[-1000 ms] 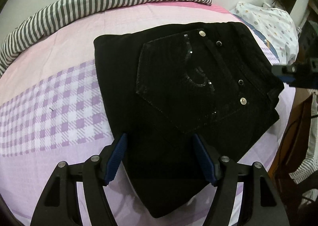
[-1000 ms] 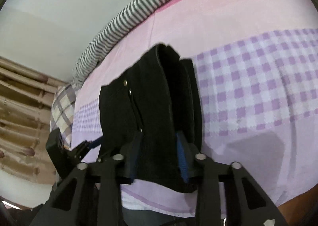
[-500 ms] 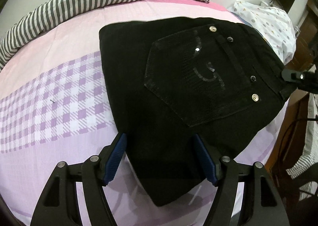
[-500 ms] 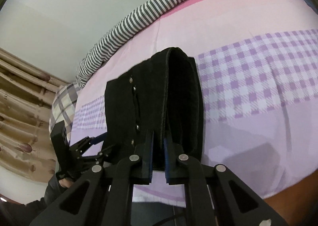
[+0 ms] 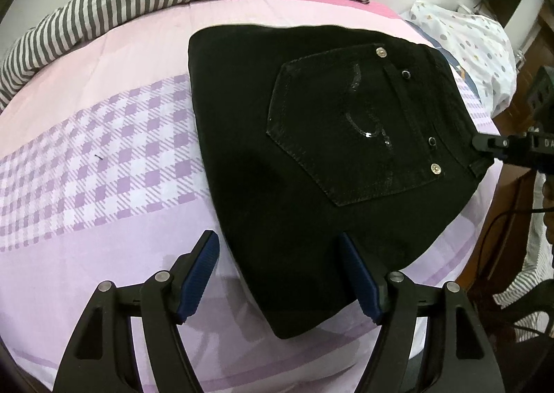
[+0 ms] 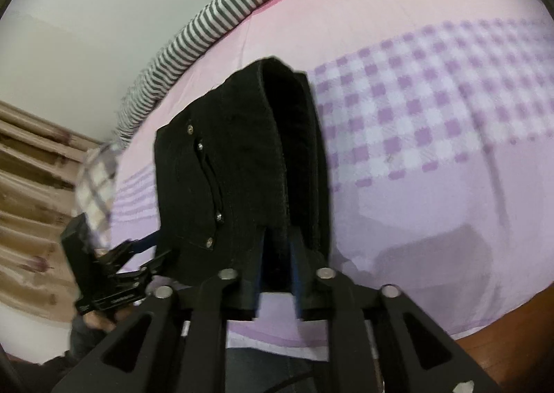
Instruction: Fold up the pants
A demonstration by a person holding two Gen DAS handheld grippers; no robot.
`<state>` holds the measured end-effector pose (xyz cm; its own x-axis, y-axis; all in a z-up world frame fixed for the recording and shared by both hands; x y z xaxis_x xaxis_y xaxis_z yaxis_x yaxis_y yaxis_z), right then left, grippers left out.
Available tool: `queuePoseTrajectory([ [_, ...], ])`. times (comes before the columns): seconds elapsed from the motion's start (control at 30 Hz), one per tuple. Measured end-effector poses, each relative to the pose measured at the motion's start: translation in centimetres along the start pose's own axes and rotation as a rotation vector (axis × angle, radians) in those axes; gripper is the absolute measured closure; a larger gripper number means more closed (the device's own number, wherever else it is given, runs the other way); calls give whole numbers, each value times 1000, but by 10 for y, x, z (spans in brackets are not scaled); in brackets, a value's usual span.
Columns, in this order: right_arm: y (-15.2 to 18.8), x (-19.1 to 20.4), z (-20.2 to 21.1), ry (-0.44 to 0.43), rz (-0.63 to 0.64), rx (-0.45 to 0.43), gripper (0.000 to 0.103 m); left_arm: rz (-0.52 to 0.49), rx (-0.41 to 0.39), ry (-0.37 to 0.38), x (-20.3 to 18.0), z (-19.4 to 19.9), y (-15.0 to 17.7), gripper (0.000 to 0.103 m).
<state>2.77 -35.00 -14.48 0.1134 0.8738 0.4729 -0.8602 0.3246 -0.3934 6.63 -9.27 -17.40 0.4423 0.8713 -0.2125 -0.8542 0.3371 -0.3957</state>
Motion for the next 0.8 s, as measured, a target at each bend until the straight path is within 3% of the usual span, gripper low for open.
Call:
queuePoseTrajectory([
  [0.13,-31,5,19,84,66,-106,72,-19,-2,-18,-1,2,-1,30],
  [0.3,-77,34,29,94,141,-234,73,-8,5,-29,0,-1,-3,30],
  [0.5,-99,58,-7,101,187,-186,75,2,10,-49,-1,-4,-3,30],
  [0.63,-99,41,-36,212,213,-122,77,6,11,-57,0,-6,-3,29],
  [0.8,-99,37,-37,216,206,-115,78,11,13,-63,-1,-6,-2,27],
])
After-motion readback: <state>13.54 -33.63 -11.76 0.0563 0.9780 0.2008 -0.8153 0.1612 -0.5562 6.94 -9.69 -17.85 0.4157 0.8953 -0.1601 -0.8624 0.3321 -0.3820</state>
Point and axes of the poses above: each gripper's, at about its wrist camera, not at the fingertips, and z roughly against the way its jaws point, x to its left, y to its underside, the point moved 9 cm from there along -z, roughly the way its jaws point, and after that the axes turned 8 degrees about z, right-handed, at the moved point
